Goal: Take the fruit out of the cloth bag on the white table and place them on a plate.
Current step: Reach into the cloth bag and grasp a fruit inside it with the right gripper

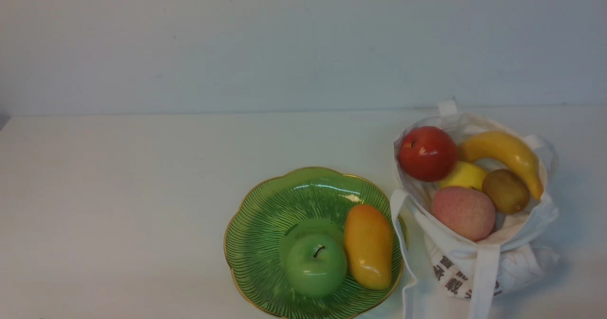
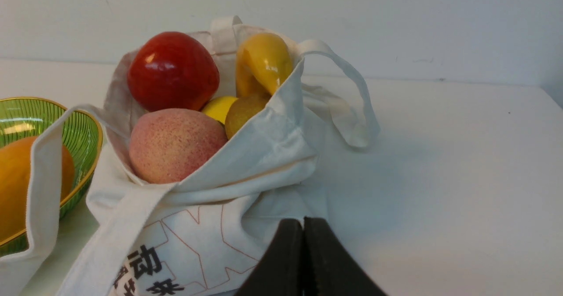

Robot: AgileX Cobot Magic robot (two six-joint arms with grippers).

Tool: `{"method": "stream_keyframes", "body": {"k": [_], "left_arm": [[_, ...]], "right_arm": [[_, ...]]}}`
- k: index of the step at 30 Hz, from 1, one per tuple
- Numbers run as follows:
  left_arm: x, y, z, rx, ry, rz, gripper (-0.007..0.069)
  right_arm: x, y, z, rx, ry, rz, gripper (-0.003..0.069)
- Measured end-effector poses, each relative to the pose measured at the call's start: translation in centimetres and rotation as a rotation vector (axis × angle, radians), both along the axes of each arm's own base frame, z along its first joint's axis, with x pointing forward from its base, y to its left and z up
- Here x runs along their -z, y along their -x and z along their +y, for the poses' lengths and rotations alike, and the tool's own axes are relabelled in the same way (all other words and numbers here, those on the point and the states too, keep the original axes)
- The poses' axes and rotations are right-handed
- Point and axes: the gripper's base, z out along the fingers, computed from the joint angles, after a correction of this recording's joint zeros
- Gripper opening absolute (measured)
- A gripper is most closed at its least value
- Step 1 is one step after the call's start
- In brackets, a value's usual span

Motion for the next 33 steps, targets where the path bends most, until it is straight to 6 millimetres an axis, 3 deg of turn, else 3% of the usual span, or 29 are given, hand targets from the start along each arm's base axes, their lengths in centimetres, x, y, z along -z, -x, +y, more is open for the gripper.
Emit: {"method": "stream_keyframes", "body": {"k": [17,24,28,33], "left_arm": [[0.0,0.0,0.0,0.0,0.0,0.0,-0.0008],[0.0,0.0,0.0,0.0,0.0,0.0,-0.0008],[0.0,0.0,0.0,0.0,0.0,0.0,-0.0008],[0.0,0.0,0.0,0.0,0.0,0.0,-0.0008]], "right_arm": [[0.0,0.0,0.0,0.002,-0.022,-0.001,-0.0015],[-0.5,0.0,1.3,0.032,-0.981,0.053,-0.0015],[-0.6,0.0,1.3,0.035,-1.082,0.05,-0.0015],[-0.8,0.1,1.5,0.014,-1.045,0.067,-0.0015]]}}
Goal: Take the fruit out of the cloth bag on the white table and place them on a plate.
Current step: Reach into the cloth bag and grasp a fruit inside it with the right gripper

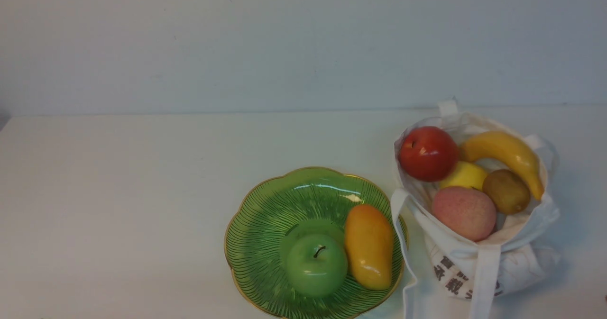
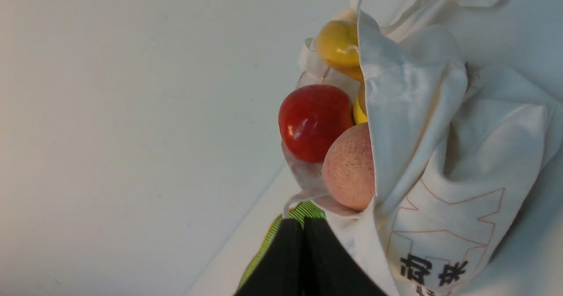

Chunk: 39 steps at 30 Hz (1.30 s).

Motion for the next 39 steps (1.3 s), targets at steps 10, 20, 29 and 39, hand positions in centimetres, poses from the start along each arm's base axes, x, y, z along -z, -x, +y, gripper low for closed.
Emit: {"method": "stream_keyframes", "body": {"k": [10,20,29,39], "left_arm": [[0.0,0.0,0.0,0.0,0.0,0.0,-0.0008],[0.0,0.0,0.0,0.0,0.0,0.0,-0.0008],[0.0,0.0,0.0,0.0,0.0,0.0,-0.0008],[0.0,0.0,0.0,0.0,0.0,0.0,-0.0008]], "right_arm": [[-12.7,-0.2,0.8,-0.199,0.595,-0.059,-0.0015],[-11.5,-12.2,2.1,-0.573,0.727,0.426,0.0024],[-10.4,-21.6,7.3,-0.86,0.79,0.397,0.0285],[-7.7,-31.7,10.5,-0.822,0.888,0.559,0.0662]]}}
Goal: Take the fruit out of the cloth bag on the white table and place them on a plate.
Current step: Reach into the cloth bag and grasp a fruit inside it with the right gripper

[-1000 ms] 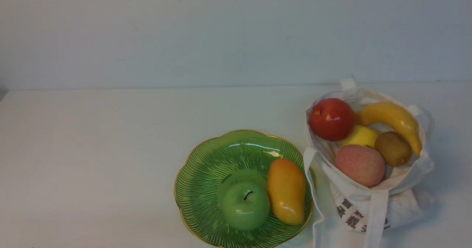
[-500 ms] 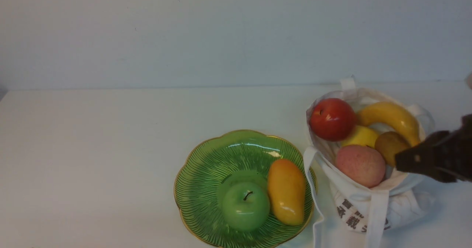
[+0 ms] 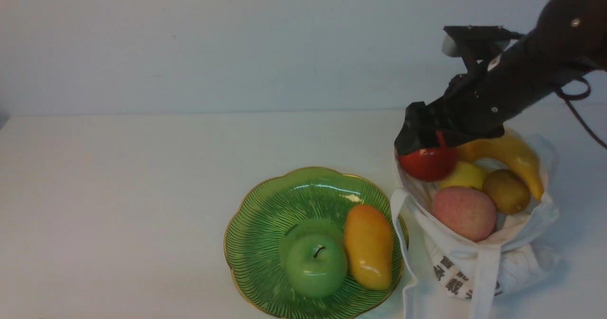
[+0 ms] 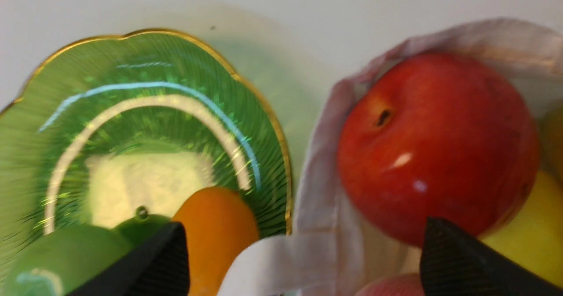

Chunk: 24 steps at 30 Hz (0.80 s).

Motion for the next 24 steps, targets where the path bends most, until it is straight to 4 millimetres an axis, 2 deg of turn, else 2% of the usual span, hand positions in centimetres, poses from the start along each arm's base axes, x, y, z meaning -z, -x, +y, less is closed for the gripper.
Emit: {"method": "stream_keyframes", "body": {"k": [1,6,21,24], "left_arm": [[0.0,0.0,0.0,0.0,0.0,0.0,-0.0008],[0.0,0.0,0.0,0.0,0.0,0.0,-0.0008],[0.0,0.0,0.0,0.0,0.0,0.0,-0.0008],[0.0,0.0,0.0,0.0,0.0,0.0,-0.0008]], "right_arm": [[0.7,-1.5,0.0,0.023,0.043,0.024,0.0681],[1.8,-3.8,-0.2,0.085,0.123,0.041,0.0691],[4.3,-4.7,-0.3,0.095,0.169,0.084,0.0691],[4.6,-4.8,-0.3,0.096,0.17,0.088,0.0655]]}}
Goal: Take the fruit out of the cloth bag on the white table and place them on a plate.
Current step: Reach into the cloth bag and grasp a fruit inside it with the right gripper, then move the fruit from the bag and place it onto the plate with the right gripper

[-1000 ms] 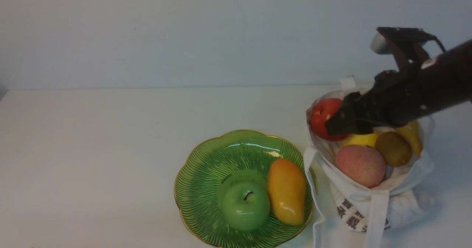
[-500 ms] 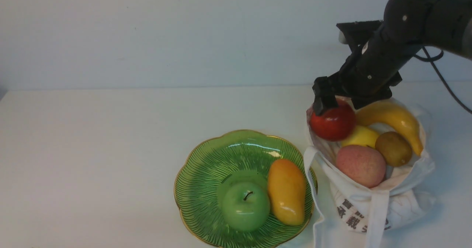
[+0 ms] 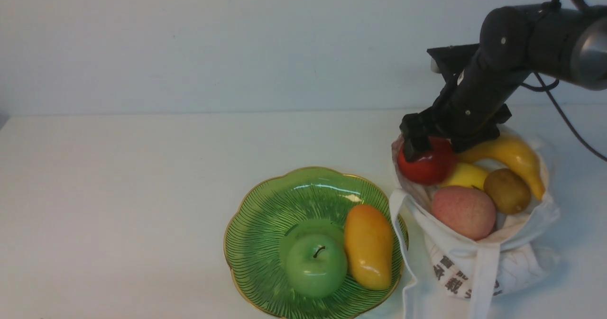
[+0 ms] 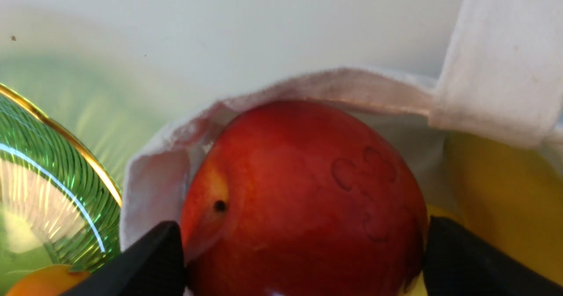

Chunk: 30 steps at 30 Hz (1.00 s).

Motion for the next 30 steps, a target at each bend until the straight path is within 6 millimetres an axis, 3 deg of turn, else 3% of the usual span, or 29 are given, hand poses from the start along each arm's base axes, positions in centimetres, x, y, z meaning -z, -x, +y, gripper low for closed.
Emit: {"method": "stream_keyframes", "body": {"k": [3,15,26,30], "left_arm": [[0.0,0.0,0.0,0.0,0.0,0.0,-0.0008],[0.0,0.0,0.0,0.0,0.0,0.0,-0.0008],[0.0,0.0,0.0,0.0,0.0,0.0,-0.0008],[0.0,0.0,0.0,0.0,0.0,0.0,-0.0008]], "right_arm": [[0.0,0.0,0.0,0.001,0.0,0.0,0.0589],[-1.4,0.5,-0.1,0.002,-0.007,-0.017,0.0587],[-8.6,5.1,-0.9,-0.015,-0.044,0.014,0.0587],[-11.0,6.9,1.3,-0.108,-0.193,-0.006,0.0587]]}}
